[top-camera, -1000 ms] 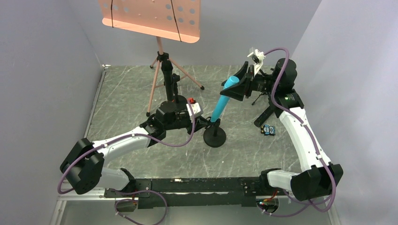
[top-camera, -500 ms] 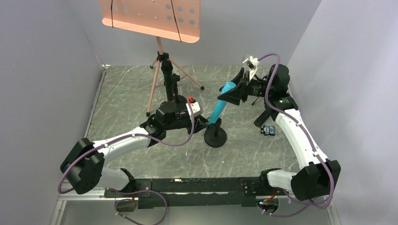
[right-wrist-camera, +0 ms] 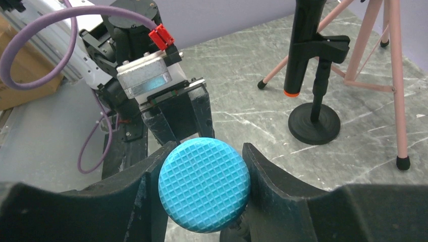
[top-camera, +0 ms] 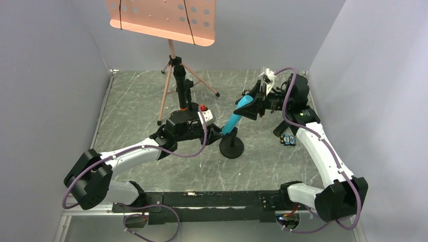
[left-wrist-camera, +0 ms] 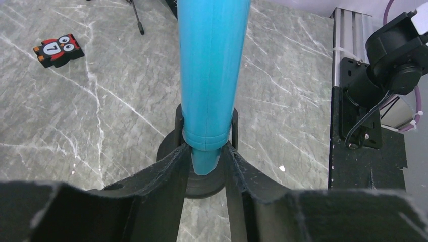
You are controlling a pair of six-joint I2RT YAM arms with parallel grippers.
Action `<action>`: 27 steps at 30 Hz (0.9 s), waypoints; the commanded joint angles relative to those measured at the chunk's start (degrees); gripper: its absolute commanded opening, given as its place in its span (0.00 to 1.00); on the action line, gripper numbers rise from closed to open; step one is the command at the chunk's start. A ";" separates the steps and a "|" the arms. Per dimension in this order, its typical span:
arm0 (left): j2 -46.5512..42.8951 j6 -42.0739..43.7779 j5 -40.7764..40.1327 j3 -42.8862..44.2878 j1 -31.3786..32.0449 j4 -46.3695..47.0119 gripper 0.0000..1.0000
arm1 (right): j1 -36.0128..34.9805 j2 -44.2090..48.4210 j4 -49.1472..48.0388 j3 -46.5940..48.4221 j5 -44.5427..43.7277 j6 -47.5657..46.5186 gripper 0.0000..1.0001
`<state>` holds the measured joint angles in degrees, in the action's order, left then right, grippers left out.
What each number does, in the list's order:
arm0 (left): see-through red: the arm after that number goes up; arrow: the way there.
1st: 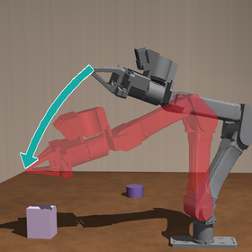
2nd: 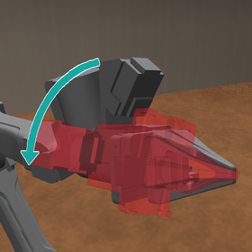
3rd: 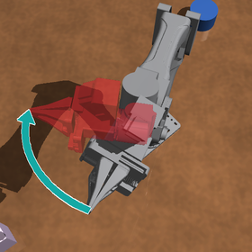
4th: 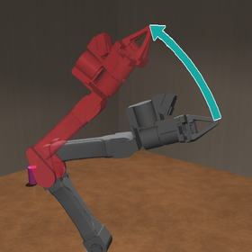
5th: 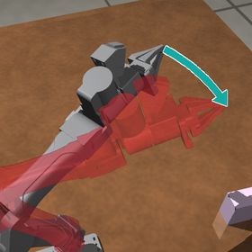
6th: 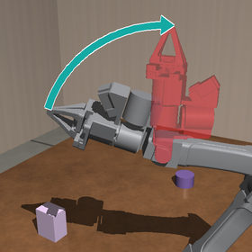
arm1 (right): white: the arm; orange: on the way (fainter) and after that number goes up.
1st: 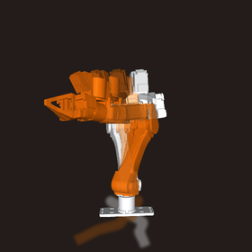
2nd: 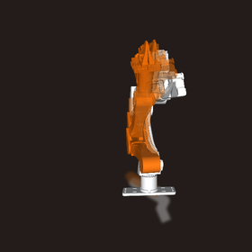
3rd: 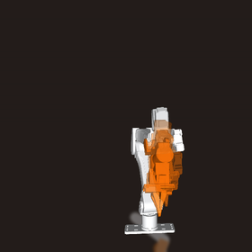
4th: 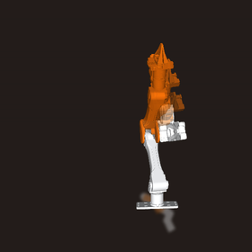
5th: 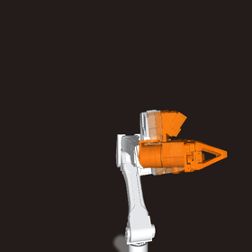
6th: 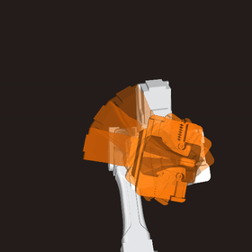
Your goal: Attach the microphones to the stand
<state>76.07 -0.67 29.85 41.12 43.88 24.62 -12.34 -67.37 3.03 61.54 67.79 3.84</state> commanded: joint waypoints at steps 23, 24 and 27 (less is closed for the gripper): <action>-27.93 -2.12 -15.29 -18.38 0.08 -10.12 0.82 | -5.17 -5.86 12.32 -0.13 -4.68 -11.46 0.14; -28.32 -2.13 -15.38 -18.56 0.13 -10.86 0.82 | -5.42 -6.38 12.61 0.32 -4.75 -11.74 0.14; -29.48 -2.59 -15.65 -19.54 0.08 -11.77 0.82 | -6.28 -7.70 14.32 1.64 -5.23 -12.95 0.14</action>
<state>48.34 -2.66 15.88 22.37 44.01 14.20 -17.12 -72.20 10.33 62.22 65.36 -5.72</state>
